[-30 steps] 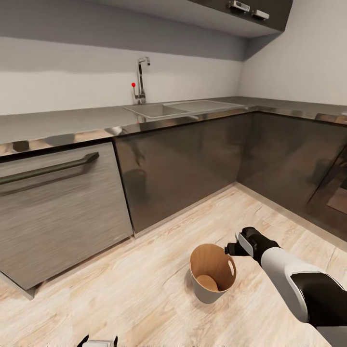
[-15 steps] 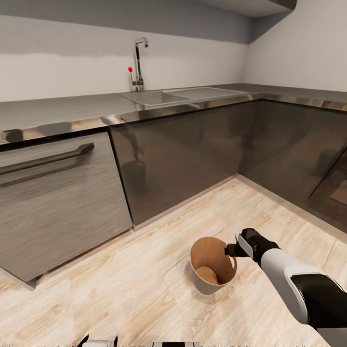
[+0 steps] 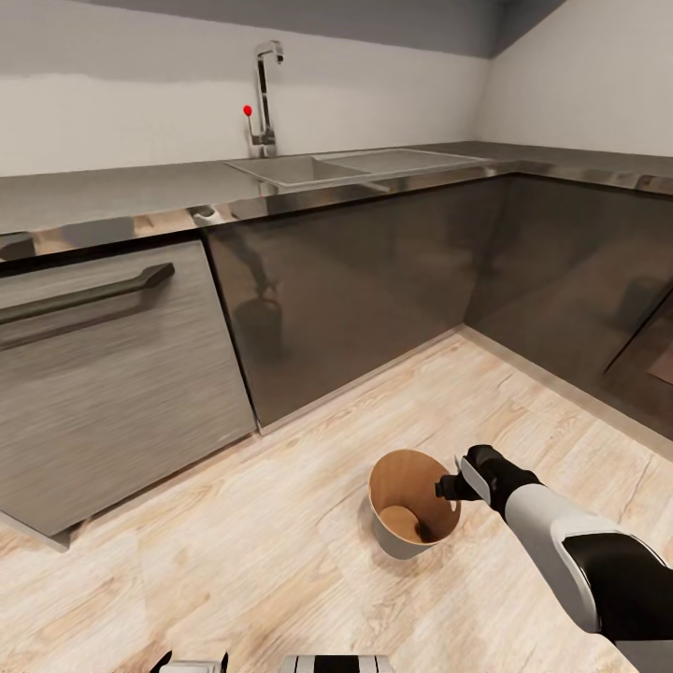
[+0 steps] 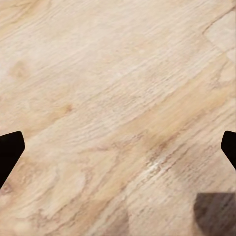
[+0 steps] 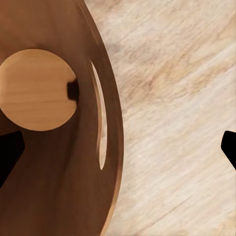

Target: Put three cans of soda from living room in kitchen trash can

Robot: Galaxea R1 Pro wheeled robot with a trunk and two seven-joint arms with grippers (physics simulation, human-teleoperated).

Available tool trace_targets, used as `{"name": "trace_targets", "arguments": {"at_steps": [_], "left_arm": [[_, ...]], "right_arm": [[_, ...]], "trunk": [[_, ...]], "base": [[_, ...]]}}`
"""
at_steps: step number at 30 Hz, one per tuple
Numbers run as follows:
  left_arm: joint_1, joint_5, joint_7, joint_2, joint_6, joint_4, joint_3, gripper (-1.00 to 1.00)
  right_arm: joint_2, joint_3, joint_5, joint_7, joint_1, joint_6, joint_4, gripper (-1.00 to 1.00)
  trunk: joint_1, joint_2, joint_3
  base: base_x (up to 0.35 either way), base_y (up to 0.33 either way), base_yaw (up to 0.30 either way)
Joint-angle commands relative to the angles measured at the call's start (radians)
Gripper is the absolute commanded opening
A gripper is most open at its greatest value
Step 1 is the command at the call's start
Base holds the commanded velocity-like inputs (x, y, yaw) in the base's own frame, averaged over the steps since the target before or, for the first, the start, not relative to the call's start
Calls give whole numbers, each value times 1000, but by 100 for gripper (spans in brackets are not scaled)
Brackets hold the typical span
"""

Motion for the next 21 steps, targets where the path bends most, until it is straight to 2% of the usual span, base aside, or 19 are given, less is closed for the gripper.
{"name": "trace_targets", "arguments": {"at_steps": [1, 16, 21], "left_arm": [[0, 0, 0, 0, 0, 0, 0, 100], [0, 0, 1, 0, 0, 0, 0, 100], [0, 0, 1, 0, 0, 0, 0, 100]], "right_arm": [[0, 0, 0, 0, 0, 0, 0, 100], [0, 2, 0, 0, 4, -2, -9, 100], [1, 2, 0, 1, 4, -2, -9, 100]], "trunk": [[0, 0, 0], [0, 0, 0], [2, -1, -19]], "base": [[0, 0, 0], [0, 0, 0], [0, 0, 0]]}}
